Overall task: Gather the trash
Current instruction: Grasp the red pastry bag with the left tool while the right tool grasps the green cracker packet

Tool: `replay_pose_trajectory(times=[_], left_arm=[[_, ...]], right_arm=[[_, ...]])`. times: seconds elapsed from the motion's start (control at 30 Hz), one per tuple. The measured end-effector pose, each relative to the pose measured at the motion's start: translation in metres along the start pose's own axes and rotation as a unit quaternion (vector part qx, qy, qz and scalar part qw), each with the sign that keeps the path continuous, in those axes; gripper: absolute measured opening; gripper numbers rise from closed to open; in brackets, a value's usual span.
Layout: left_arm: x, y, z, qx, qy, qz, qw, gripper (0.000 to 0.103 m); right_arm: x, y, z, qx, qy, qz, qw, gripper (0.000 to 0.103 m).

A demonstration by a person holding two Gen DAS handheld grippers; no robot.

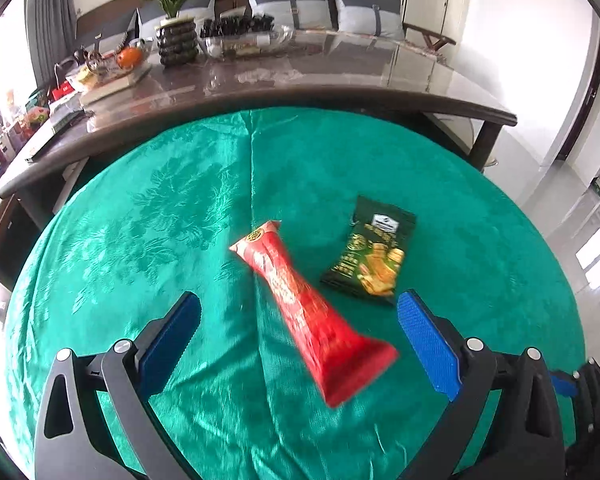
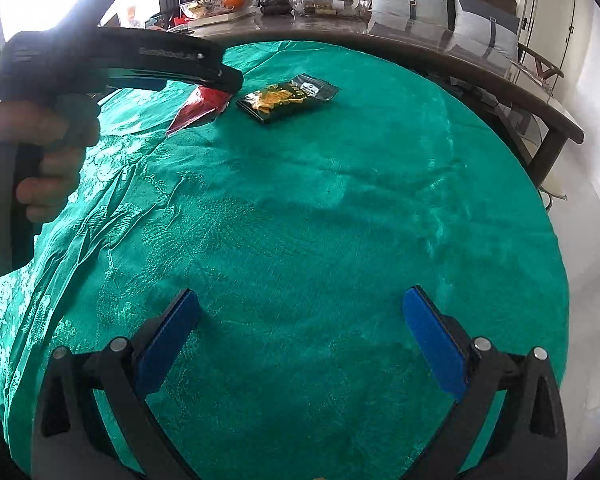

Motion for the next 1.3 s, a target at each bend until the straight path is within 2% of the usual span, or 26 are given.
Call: replay_pose_trajectory(times=[0.1, 0.2, 0.27, 0.37, 0.53, 0.7, 0.87, 0.9, 0.93, 0.97, 1.03, 1.1, 1.17, 1.23, 1.27, 1.3], left_arm=[[0.000, -0.001, -0.015, -0.021, 0.001, -0.010, 0.9997, 0.081], [-0.006, -0.007, -0.023, -0.042, -0.002, 0.001, 0.9991, 0.058], [-0.011, -0.011, -0.026, -0.053, -0.015, 0.016, 0.9984, 0.028], [-0.018, -0.013, -0.019, -0.048, -0.035, 0.031, 0.9977, 0.015], [-0.035, -0.026, 0.019, -0.029, -0.038, 0.021, 0.9986, 0.013], [-0.061, -0.056, 0.064, -0.018, -0.022, 0.018, 0.9994, 0.013], [-0.073, -0.087, 0.061, -0.021, 0.001, 0.008, 0.9997, 0.019], [-0.076, -0.091, 0.058, -0.021, 0.006, 0.008, 0.9997, 0.022], [-0.078, -0.095, 0.055, -0.020, 0.012, 0.007, 0.9997, 0.038], [-0.081, -0.098, 0.054, -0.017, 0.017, 0.005, 0.9997, 0.059], [-0.085, -0.103, 0.052, -0.006, 0.031, 0.000, 0.9995, 0.073], [-0.088, -0.107, 0.049, 0.000, 0.045, -0.007, 0.9990, 0.079], [-0.096, -0.108, 0.048, 0.002, 0.052, 0.005, 0.9986, 0.090], [-0.103, -0.108, 0.046, -0.007, 0.040, 0.024, 0.9989, 0.092], [-0.104, -0.108, 0.045, -0.008, 0.039, 0.029, 0.9988, 0.095], [-0.104, -0.108, 0.044, -0.009, 0.038, 0.028, 0.9988, 0.096]], right_arm=[[0.001, 0.000, 0.000, 0.000, 0.000, 0.001, 1.000, 0.098], [0.001, -0.001, 0.000, 0.000, 0.000, 0.000, 1.000, 0.098], [0.001, -0.001, 0.000, 0.000, 0.000, 0.000, 1.000, 0.098], [0.001, -0.001, 0.000, 0.000, 0.000, 0.000, 1.000, 0.098], [0.000, -0.001, 0.000, 0.000, 0.000, 0.000, 1.000, 0.098], [0.001, 0.000, 0.000, 0.000, 0.000, 0.000, 1.000, 0.098], [0.001, 0.000, -0.001, -0.001, 0.000, 0.000, 1.000, 0.098], [0.001, 0.002, -0.002, -0.004, 0.000, 0.001, 1.000, 0.098], [0.002, 0.004, -0.004, -0.008, 0.000, -0.002, 1.000, 0.098], [0.005, 0.010, -0.007, -0.014, 0.000, -0.013, 1.000, 0.098], [0.011, 0.026, -0.012, -0.018, 0.011, -0.053, 0.998, 0.098], [0.015, 0.052, -0.020, -0.008, 0.026, -0.098, 0.995, 0.098], [0.014, 0.078, -0.033, -0.003, 0.037, -0.125, 0.991, 0.098], [0.008, 0.105, -0.052, -0.010, 0.042, -0.139, 0.989, 0.098], [0.006, 0.117, -0.061, -0.013, 0.039, -0.141, 0.989, 0.097], [0.004, 0.126, -0.069, -0.017, 0.029, -0.141, 0.989, 0.091]])
Point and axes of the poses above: each gripper's, at about its wrist camera, not at the fingertips, and z roughly against the way its jaws point, x to its right, y to its top, the point moved 6 cm from there along -z, roughly the way its jaws point, and after that the axes turned 7 degrees about z, right-handed, at the moved point
